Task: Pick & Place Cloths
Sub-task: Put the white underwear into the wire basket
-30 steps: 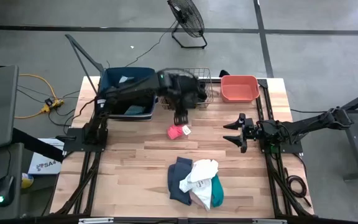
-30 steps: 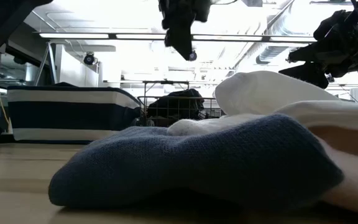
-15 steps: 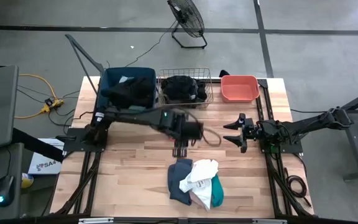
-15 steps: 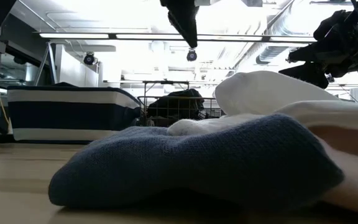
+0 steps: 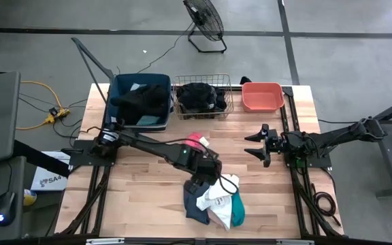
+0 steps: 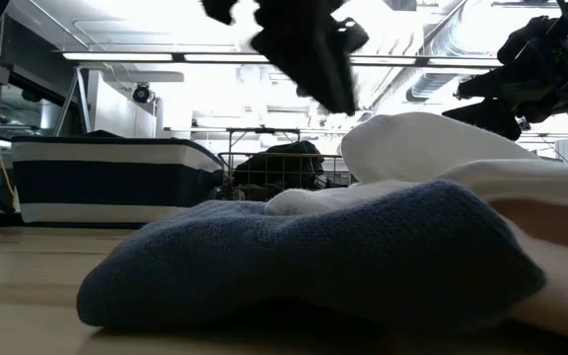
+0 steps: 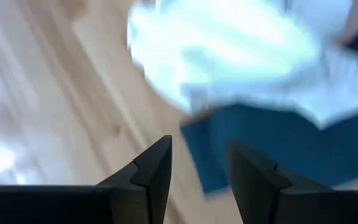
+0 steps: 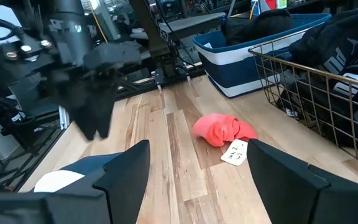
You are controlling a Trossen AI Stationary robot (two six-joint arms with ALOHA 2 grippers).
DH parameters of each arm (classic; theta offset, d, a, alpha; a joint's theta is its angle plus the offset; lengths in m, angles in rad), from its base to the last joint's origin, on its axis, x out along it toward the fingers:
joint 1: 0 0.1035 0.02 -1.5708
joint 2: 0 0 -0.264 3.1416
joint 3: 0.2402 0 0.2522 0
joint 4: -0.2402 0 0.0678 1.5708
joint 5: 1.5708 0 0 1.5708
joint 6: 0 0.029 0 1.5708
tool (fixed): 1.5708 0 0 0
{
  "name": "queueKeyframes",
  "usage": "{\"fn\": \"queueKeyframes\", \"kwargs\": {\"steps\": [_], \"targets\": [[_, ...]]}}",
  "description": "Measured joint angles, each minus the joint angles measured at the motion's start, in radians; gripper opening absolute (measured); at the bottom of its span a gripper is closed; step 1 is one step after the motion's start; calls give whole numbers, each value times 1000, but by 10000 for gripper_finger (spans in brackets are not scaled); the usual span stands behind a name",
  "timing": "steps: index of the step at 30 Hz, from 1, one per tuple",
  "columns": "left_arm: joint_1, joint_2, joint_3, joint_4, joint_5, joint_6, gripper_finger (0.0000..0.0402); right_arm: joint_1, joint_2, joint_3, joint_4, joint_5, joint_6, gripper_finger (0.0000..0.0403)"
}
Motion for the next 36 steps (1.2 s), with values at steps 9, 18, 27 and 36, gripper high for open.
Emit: {"fn": "queueKeyframes", "kwargs": {"steps": [9,18,27,36], "targets": [[-1,0,-89,271,32,7,143,0,0,0,0,0,0,260],[20,0,-122,372,-5,-404,210,0,0,0,0,0,0,260],[59,15,-123,320,68,-772,266,0,0,0,0,0,0,260],[59,52,-121,338,164,-924,247,0,0,0,0,0,0,260]]}}
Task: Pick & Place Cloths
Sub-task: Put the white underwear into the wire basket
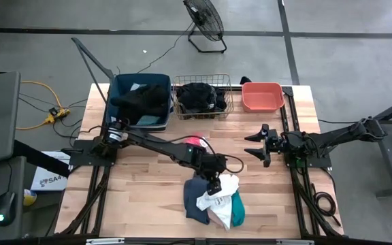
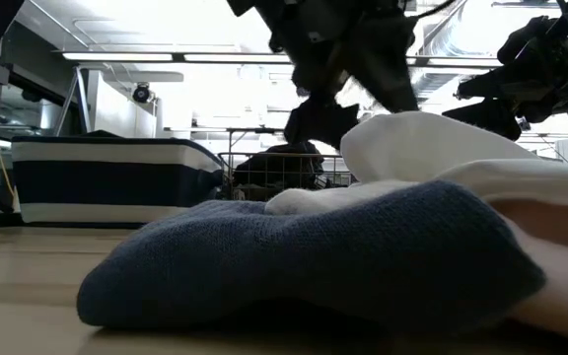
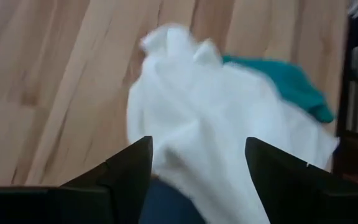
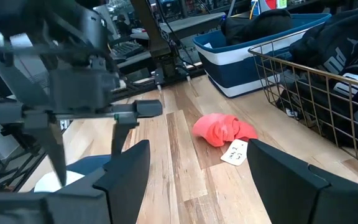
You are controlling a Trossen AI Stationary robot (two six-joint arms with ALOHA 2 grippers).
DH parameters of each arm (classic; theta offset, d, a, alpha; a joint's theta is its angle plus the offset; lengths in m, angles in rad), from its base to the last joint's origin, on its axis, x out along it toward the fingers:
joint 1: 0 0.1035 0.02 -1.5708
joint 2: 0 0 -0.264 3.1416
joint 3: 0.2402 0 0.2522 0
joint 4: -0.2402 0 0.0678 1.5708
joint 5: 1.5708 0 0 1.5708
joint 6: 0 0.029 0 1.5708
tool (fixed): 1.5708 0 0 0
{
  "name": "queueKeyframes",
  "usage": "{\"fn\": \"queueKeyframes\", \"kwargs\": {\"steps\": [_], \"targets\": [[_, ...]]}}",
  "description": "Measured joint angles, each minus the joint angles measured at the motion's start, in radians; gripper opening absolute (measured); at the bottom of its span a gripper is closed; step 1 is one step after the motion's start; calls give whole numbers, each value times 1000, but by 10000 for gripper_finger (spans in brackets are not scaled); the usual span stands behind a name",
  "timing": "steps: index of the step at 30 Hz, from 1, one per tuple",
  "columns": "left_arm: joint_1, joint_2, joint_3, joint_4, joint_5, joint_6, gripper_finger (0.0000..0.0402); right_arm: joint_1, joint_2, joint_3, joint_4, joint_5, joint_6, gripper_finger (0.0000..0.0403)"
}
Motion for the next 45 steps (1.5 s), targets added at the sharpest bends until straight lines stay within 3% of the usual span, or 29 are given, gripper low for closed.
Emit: {"fn": "queueKeyframes", "kwargs": {"steps": [17,22,29,35,41,45], "targets": [[0,56,0,-3,115,-45,229,0,0,0,1,0,0,260],[0,55,-1,7,126,-36,168,0,0,0,1,0,0,260],[0,55,0,17,126,41,24,0,0,0,1,0,0,260],[0,46,-1,12,124,131,5,0,0,0,1,0,0,260],[-3,-31,0,-38,17,209,2,0,0,0,1,0,0,260],[-17,-95,0,-135,-135,263,2,0,0,0,1,0,0,260]]}}
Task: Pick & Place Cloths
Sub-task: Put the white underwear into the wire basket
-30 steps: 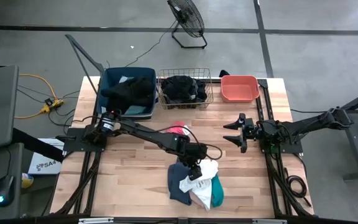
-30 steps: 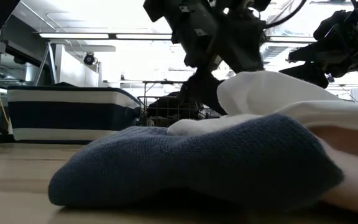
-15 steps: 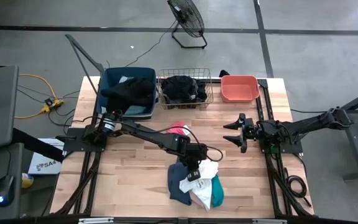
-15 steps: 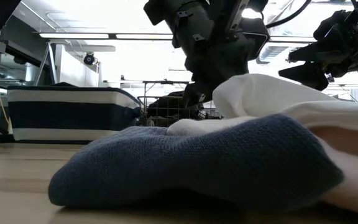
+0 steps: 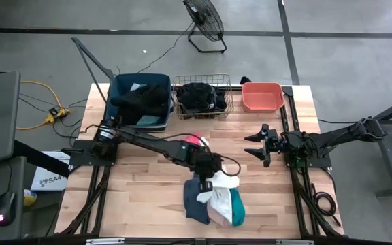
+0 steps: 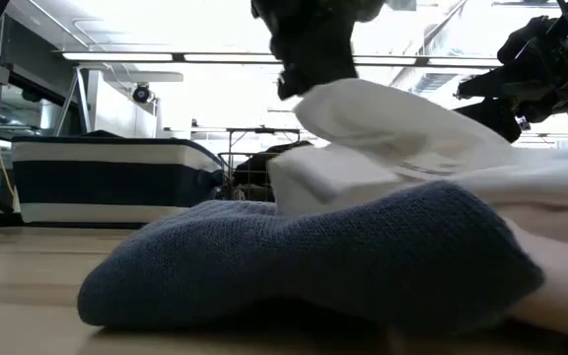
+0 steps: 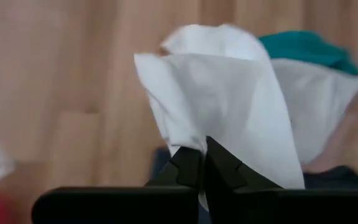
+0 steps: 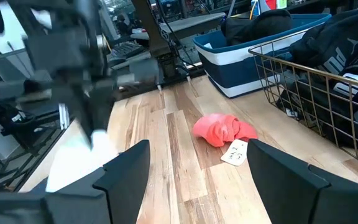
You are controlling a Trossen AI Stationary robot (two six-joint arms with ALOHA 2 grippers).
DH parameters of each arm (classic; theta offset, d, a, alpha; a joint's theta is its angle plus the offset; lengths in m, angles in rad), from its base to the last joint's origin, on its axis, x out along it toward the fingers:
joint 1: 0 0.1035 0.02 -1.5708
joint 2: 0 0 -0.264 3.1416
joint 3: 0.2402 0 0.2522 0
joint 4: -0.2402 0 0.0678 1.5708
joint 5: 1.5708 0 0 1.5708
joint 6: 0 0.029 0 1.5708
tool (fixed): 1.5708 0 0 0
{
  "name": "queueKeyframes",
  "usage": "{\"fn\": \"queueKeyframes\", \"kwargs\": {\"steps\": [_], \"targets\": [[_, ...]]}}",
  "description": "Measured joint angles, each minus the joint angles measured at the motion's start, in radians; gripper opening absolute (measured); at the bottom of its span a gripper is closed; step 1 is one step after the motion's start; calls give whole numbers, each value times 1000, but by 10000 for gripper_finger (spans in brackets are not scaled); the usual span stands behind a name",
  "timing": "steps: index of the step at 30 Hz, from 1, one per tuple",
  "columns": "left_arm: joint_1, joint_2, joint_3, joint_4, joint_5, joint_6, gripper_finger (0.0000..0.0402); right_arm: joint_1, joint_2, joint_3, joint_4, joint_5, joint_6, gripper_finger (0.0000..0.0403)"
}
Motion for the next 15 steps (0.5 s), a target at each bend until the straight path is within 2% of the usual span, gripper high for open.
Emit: {"fn": "queueKeyframes", "kwargs": {"steps": [3,10,15], "targets": [[-5,-44,0,-74,-125,46,1,0,0,0,0,0,0,260],[-4,-151,0,-177,-339,83,1,0,0,0,0,0,0,260],[-3,-218,0,-194,-480,201,1,0,0,0,0,0,0,260]]}}
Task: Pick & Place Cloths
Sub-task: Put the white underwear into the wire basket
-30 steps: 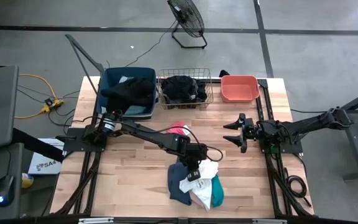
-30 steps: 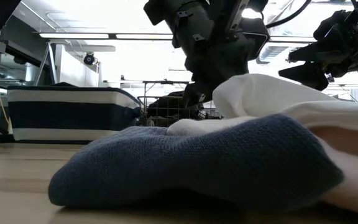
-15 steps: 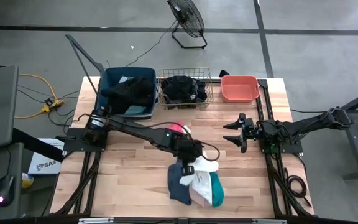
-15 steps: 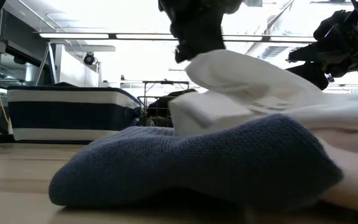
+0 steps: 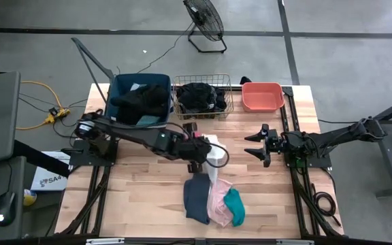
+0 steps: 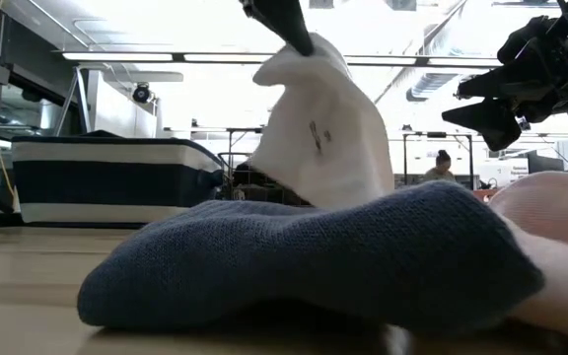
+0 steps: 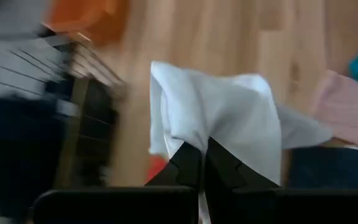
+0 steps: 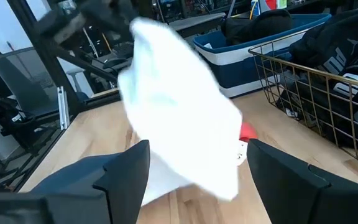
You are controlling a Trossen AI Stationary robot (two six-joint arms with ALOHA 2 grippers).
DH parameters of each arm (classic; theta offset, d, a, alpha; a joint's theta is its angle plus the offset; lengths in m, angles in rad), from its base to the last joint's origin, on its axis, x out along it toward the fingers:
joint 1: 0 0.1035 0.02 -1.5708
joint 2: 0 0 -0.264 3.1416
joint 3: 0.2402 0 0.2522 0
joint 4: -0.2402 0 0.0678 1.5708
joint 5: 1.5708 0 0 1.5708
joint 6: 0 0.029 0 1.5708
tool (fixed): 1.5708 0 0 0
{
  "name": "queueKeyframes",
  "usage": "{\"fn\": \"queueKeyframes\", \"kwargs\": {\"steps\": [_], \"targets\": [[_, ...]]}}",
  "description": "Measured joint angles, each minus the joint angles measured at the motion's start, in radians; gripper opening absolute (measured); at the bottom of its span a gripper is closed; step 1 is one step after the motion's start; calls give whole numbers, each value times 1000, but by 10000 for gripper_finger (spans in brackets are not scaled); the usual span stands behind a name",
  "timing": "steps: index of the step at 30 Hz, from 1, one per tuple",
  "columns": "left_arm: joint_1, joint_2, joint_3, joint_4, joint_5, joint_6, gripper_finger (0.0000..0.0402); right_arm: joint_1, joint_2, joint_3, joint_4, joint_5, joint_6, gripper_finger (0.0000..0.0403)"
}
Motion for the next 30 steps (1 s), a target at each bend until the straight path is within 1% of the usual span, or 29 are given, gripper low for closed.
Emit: {"fn": "queueKeyframes", "kwargs": {"steps": [5,9,12,17,22,30], "targets": [[14,-53,0,14,-190,146,0,0,0,0,0,0,0,260],[34,-63,2,32,-361,261,0,0,0,0,0,0,0,260],[59,-71,1,51,-437,337,0,0,0,0,0,0,0,260],[129,-71,1,108,-489,429,0,0,0,0,0,0,0,260],[203,-71,1,217,-512,569,0,0,0,0,0,0,0,260],[311,-71,1,485,-527,786,0,0,0,0,0,0,0,260]]}}
